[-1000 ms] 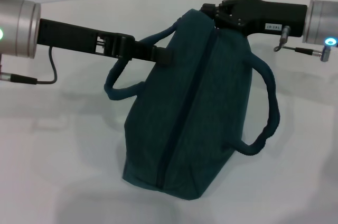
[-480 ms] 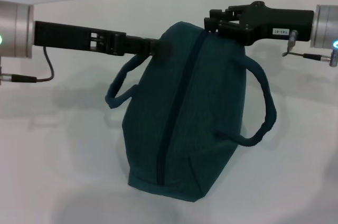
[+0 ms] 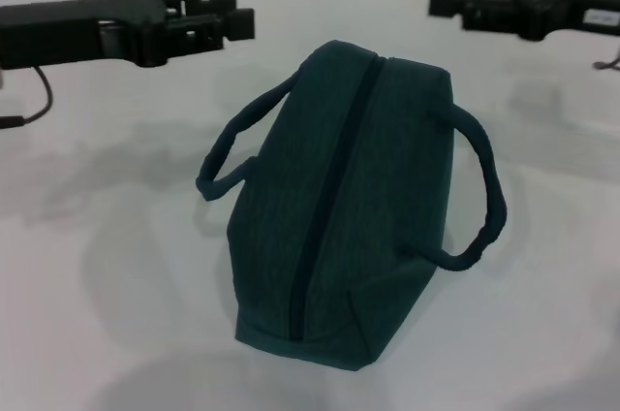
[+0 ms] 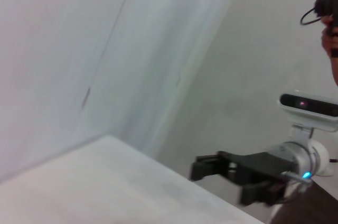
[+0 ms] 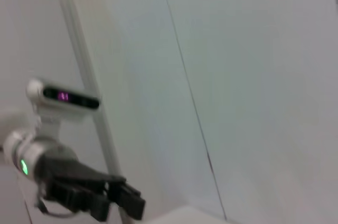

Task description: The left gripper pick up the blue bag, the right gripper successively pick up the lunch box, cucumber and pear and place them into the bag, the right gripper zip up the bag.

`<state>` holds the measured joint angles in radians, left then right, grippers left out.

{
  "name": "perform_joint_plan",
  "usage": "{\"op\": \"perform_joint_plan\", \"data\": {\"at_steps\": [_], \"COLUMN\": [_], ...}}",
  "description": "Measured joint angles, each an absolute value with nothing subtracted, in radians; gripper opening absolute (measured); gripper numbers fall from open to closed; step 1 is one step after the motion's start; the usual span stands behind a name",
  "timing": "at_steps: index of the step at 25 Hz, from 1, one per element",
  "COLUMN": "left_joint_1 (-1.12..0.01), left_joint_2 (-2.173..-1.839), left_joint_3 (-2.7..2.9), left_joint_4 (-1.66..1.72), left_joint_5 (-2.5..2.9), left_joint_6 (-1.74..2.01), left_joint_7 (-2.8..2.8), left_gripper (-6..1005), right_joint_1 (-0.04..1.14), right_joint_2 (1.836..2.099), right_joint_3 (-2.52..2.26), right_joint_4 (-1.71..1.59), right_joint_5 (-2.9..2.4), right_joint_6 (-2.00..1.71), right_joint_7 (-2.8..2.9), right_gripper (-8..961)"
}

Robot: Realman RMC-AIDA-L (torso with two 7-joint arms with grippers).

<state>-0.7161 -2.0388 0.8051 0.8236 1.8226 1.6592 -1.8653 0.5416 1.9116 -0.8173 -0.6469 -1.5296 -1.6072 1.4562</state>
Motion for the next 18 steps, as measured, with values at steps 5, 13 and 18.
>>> {"op": "perform_joint_plan", "data": {"at_steps": [5,13,18], "left_joint_1": [-0.67,-0.642,-0.635], "left_joint_2": [-2.057,-2.081,-2.082], "left_joint_3": [0.804,0.84,0.855], "left_joint_4": [0.819,0.813,0.812], "left_joint_5": [1.791,1.786,1.775], "left_joint_6": [1.641,1.664,1.703], "left_joint_7": [-1.73,-1.67,-1.668], "left_gripper": [482,652,774], "right_joint_1": [0.532,0.574,0.61], "right_joint_2": [1.884,1.843,1.837], "right_joint_3": [-0.765,-0.783,-0.789], "right_joint_4": [-0.647,-0.652,-0.656], "right_joint_5": [-1.529,-1.583,-1.677], "right_joint_6": [-1.722,-1.907,-1.936], "right_joint_7": [1.457,1.526,1.56], "right_gripper": [664,734,734]}}
